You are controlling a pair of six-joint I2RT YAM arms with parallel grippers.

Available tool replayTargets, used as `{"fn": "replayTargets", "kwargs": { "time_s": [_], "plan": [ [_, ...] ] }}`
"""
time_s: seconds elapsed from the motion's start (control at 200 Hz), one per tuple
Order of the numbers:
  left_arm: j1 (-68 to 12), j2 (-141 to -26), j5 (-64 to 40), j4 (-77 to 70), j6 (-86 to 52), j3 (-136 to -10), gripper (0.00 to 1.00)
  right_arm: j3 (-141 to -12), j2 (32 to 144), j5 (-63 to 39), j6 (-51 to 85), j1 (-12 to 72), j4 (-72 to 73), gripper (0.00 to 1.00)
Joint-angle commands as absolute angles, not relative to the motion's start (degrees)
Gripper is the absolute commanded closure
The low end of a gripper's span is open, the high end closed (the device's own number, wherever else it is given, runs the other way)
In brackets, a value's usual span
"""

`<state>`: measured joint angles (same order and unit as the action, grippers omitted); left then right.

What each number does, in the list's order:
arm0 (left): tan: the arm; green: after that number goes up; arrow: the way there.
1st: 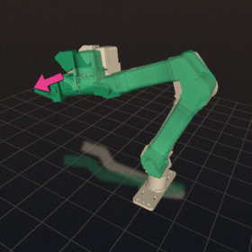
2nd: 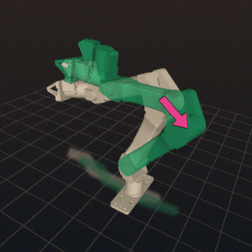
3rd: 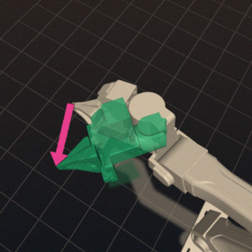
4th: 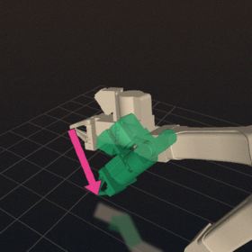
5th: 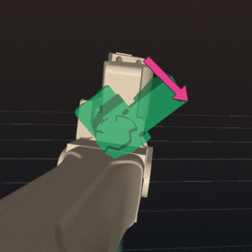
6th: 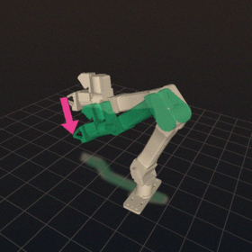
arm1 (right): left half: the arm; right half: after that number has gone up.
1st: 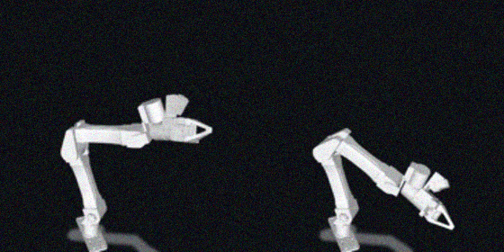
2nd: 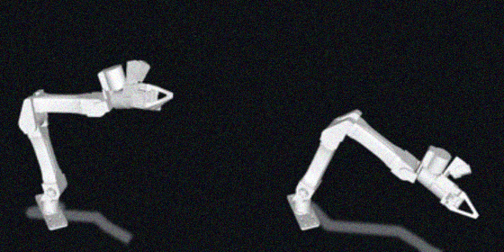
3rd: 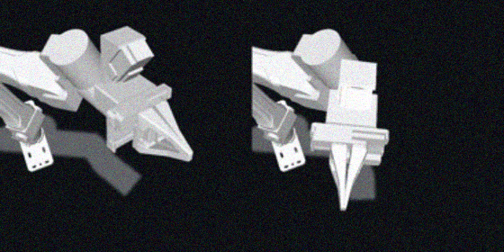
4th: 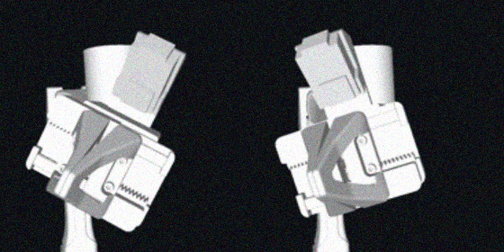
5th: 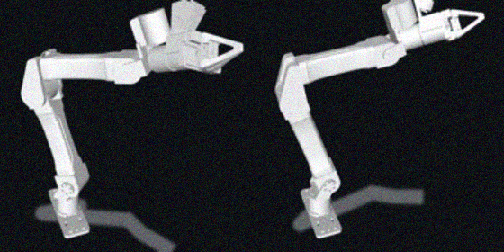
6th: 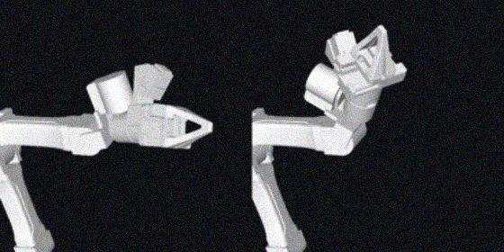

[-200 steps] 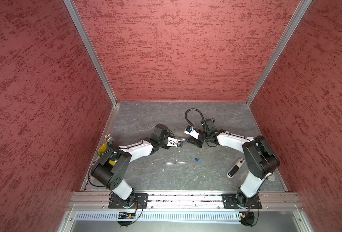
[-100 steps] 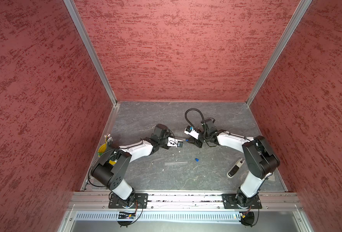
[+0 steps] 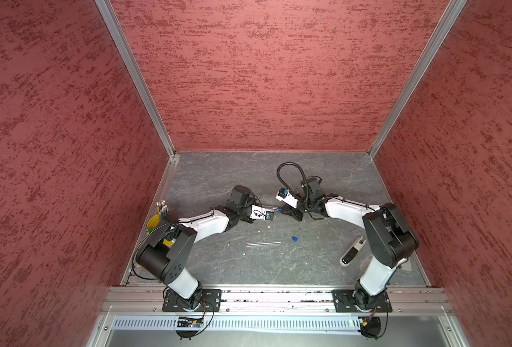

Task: Insert stoppers into test tubes
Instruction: Insert the stopper into the test tube.

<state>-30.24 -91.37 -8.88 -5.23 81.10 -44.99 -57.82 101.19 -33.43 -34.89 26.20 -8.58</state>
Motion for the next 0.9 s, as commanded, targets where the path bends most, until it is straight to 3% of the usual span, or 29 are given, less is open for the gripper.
{"fn": "replayTargets", "kwargs": {
  "time_s": [0.0,0.897],
  "plan": [
    [-30.59,-90.53,-9.88,-6.59,81.39,-44.65,0.83,-59.85,101.62,-35.46,-34.63,26.48,-7.66,0.81],
    [-31.19,-91.09,-9.51,-7.94,82.62,-44.54,0.83,-60.91,101.97,-35.51,-37.41,26.82,-9.49,0.8]
  ]
}}
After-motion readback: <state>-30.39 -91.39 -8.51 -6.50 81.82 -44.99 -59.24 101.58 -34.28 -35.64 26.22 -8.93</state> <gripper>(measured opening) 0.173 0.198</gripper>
